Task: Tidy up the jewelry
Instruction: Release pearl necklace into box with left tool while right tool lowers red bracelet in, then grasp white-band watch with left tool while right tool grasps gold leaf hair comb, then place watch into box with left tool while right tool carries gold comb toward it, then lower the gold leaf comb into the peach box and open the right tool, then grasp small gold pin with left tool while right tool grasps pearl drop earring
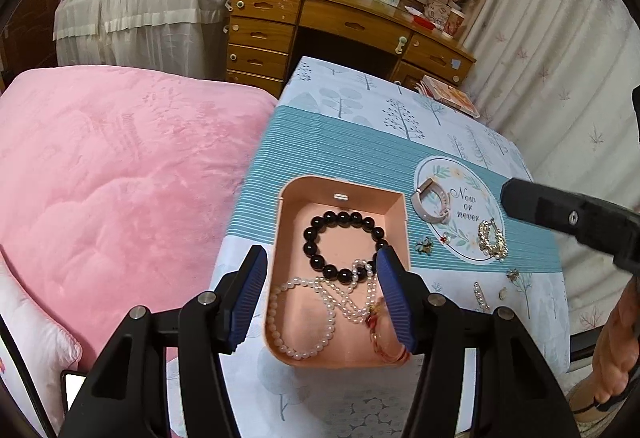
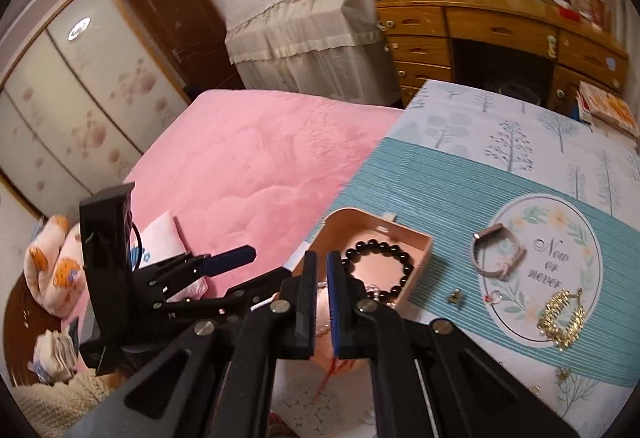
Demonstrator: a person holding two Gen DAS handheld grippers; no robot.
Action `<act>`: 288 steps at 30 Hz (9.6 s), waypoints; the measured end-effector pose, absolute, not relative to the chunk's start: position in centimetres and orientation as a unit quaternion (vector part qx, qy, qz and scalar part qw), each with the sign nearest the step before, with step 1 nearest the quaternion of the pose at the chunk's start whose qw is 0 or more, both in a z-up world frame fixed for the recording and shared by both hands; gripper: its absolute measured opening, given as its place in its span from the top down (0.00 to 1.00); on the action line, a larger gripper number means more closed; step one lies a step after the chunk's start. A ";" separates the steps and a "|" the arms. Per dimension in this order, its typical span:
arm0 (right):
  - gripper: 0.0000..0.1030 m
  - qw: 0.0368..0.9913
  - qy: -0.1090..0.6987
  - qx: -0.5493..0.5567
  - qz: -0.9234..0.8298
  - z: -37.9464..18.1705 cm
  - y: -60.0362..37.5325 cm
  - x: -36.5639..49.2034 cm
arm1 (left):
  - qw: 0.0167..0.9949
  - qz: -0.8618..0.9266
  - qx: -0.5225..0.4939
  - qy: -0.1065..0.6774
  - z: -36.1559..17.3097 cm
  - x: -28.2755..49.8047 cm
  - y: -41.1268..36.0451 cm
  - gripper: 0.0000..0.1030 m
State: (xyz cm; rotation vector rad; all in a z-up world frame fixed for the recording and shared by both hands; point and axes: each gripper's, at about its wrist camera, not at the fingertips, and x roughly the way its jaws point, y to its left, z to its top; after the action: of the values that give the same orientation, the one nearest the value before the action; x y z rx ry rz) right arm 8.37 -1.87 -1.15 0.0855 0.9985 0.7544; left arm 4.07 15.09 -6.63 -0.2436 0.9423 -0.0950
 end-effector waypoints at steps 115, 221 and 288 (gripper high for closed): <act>0.70 0.803 0.537 -0.065 0.252 -14.9 -20.5 13.5 | 0.793 -0.186 0.079 0.575 -13.9 19.1 -6.6 0.34; 0.88 0.822 0.491 -0.022 0.288 -10.4 3.6 10.0 | 0.905 0.017 -0.106 0.412 -12.3 -0.2 14.4 0.20; 0.80 0.873 0.437 0.162 0.143 -14.0 -24.2 3.6 | 0.822 -0.118 0.026 0.557 -14.4 13.0 -5.5 0.69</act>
State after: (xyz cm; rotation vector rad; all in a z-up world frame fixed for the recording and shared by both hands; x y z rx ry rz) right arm 3.62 -24.18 -13.96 0.3390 0.9139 0.2989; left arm 13.00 -5.51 -14.36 0.0558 1.1854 -0.2515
